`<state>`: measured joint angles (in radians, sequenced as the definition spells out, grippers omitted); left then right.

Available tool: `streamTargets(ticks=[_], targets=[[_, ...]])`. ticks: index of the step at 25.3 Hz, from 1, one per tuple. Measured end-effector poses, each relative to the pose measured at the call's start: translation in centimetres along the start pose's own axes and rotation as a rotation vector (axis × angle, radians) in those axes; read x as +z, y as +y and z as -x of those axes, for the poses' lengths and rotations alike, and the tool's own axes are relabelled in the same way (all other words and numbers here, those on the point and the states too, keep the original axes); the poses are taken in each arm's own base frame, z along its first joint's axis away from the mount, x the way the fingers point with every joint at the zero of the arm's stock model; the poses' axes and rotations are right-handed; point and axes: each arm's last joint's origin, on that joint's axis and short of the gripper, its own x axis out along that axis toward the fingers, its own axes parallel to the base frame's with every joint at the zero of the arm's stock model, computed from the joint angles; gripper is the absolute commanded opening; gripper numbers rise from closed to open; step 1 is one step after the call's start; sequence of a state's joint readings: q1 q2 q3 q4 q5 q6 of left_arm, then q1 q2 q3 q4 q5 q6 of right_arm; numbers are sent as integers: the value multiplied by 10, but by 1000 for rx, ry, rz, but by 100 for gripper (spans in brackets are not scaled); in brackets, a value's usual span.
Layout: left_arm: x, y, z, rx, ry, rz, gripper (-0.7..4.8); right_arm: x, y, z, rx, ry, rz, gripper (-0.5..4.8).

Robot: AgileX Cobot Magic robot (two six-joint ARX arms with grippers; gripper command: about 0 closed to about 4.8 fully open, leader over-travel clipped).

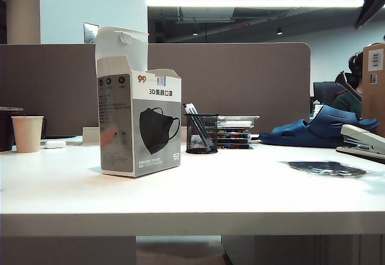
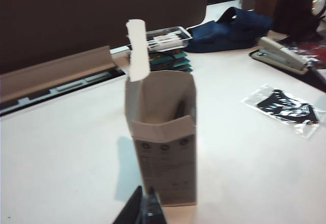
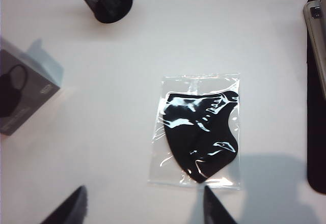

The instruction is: Put the mask into the mask box.

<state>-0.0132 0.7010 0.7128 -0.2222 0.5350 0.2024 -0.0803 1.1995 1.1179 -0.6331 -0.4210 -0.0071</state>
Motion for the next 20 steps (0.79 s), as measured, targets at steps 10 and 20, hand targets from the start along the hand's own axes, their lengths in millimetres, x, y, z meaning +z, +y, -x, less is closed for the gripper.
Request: streamTargets(ticks=[10,20], targets=[[-2,13,-22,28,-10,-17,-5,-1,-22,-75,22,87,31,474],[-14,28,-50,21,29,6,80,-14,-19,-144,-46,145,121,476]])
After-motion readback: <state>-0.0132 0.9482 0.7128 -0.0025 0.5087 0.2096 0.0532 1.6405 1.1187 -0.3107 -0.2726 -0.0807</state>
